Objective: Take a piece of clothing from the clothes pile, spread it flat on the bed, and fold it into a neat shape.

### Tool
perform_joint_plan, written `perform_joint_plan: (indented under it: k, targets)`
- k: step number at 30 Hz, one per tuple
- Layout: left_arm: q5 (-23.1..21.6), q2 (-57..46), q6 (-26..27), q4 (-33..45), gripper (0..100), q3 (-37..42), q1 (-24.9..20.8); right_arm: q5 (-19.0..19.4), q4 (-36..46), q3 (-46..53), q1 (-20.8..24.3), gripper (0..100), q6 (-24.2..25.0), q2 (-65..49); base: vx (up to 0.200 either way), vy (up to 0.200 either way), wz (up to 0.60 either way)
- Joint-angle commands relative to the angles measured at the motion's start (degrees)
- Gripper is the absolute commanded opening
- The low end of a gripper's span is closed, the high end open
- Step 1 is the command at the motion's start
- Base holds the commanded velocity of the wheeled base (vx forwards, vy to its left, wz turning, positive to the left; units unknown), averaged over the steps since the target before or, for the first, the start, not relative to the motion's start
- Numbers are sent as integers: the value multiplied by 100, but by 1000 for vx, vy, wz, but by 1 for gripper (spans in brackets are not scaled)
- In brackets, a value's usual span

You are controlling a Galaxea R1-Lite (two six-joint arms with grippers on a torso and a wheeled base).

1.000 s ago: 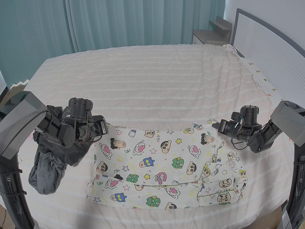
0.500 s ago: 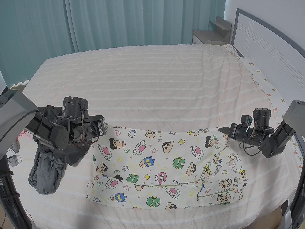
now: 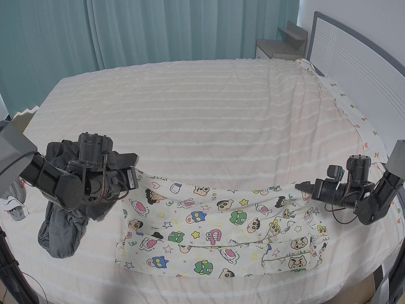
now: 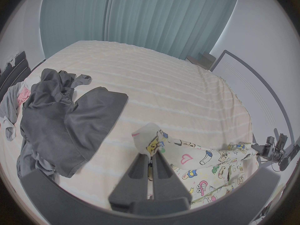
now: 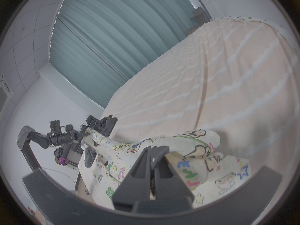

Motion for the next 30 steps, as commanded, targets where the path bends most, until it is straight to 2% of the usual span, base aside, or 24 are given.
perform_joint_plan:
  k: [1,7,13,27,30]
  targets:
    - [6,-169,2,-212,0,442,-49,80,-333,699,16,0,-267,-67,0,0,0]
    - [6,-108,54,-907,0,1136,-66,229,-676,1279,25,0,-583,161,0,0,0]
    - [6,-108,81,-1135,0,1707,-93,229,-1230,1824,25,0,-882,592,0,0,0]
    - [-11,103,72,-1302,0,2384,-295,308,-2785,2896,148,0,-917,1401,0,0,0]
    - [6,261,72,-1487,0,2437,-304,308,-2847,3019,148,0,-997,1489,0,0,0]
